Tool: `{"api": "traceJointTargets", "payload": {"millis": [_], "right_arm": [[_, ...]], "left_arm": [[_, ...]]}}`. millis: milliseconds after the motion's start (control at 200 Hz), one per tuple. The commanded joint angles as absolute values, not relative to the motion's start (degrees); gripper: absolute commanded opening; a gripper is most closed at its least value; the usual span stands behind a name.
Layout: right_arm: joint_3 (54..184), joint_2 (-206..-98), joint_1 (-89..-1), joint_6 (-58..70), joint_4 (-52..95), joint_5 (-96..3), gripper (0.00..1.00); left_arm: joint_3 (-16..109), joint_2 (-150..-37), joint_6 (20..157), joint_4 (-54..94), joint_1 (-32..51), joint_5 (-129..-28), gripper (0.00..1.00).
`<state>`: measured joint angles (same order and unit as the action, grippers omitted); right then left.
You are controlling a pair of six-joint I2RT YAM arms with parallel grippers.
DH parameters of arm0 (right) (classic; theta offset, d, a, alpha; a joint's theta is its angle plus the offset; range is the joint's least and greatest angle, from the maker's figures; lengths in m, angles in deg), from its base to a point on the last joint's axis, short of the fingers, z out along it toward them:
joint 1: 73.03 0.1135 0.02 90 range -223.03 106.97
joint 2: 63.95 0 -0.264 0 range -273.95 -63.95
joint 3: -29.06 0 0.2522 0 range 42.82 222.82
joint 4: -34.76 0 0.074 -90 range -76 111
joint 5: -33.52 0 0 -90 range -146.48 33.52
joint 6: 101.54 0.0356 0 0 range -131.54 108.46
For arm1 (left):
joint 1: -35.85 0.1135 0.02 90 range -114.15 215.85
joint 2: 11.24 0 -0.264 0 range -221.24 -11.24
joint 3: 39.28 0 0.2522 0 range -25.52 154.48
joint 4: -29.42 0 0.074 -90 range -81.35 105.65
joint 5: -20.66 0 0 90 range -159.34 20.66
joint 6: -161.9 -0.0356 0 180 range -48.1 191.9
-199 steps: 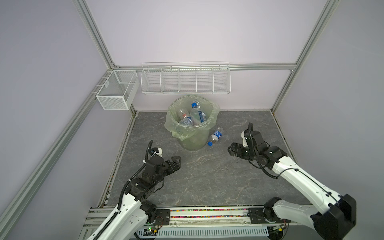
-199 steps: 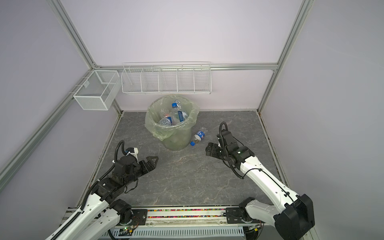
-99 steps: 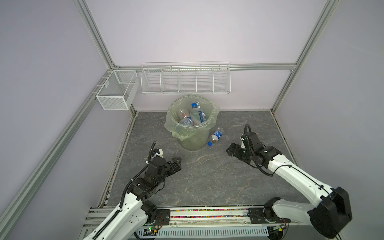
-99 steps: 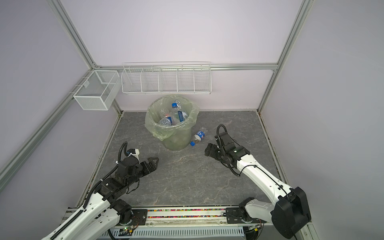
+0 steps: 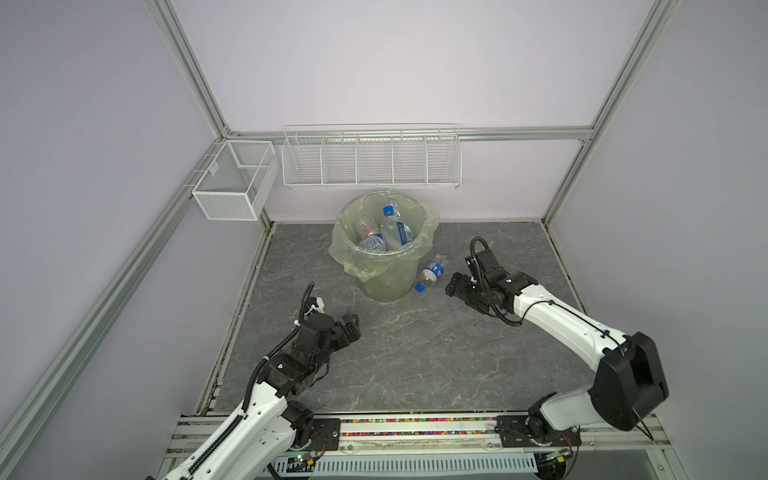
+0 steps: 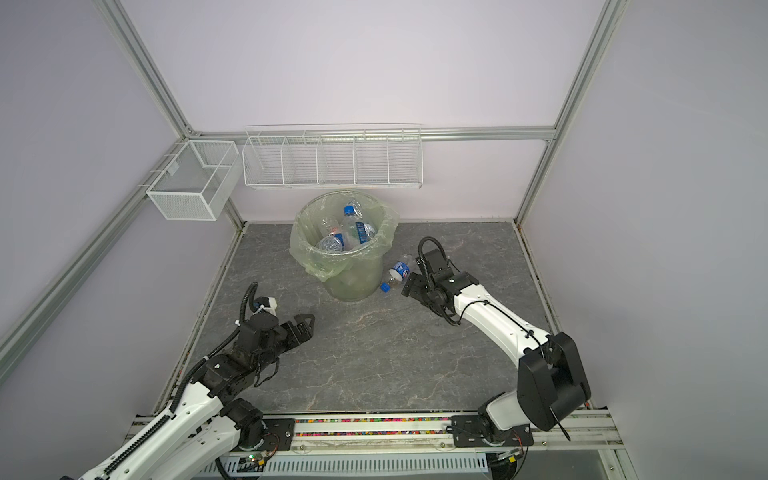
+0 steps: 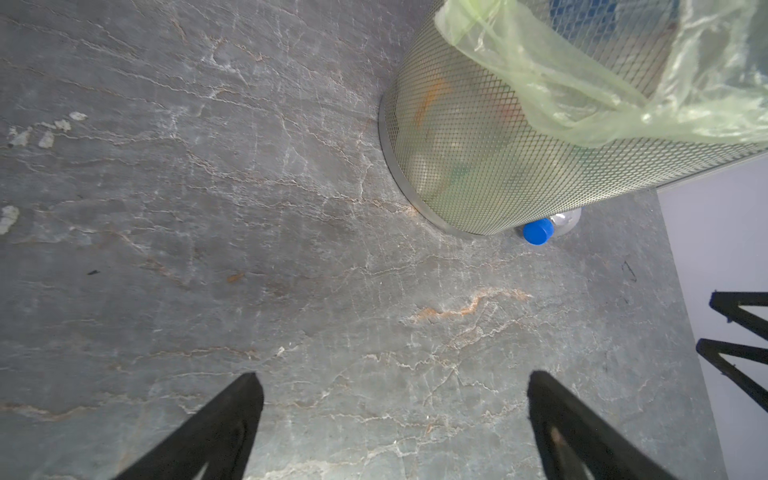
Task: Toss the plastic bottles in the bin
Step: 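Move the right gripper down to the Pepsi bottle beside the bin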
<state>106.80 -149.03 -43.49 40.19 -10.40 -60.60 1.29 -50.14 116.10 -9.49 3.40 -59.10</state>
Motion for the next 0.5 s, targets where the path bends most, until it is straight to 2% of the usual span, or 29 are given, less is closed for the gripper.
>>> {"api": "traceJointTargets", "payload": {"millis": [0, 250, 500], "right_arm": [[110.28, -152.22, -43.85, 42.76, -11.16, -62.48, 0.88], [116.29, -158.59, -43.89, 44.21, -11.83, -63.55, 0.88], [118.77, -163.60, -44.84, 45.55, -9.58, -61.49, 0.88]], "left_arm": [[0.60, -50.02, 113.84, -9.66, 4.20, -58.33, 0.99], [0.88, -51.09, 111.62, -9.33, 5.67, -58.68, 0.99], [3.02, -53.19, 108.89, -8.46, 10.97, -62.23, 0.99]]}}
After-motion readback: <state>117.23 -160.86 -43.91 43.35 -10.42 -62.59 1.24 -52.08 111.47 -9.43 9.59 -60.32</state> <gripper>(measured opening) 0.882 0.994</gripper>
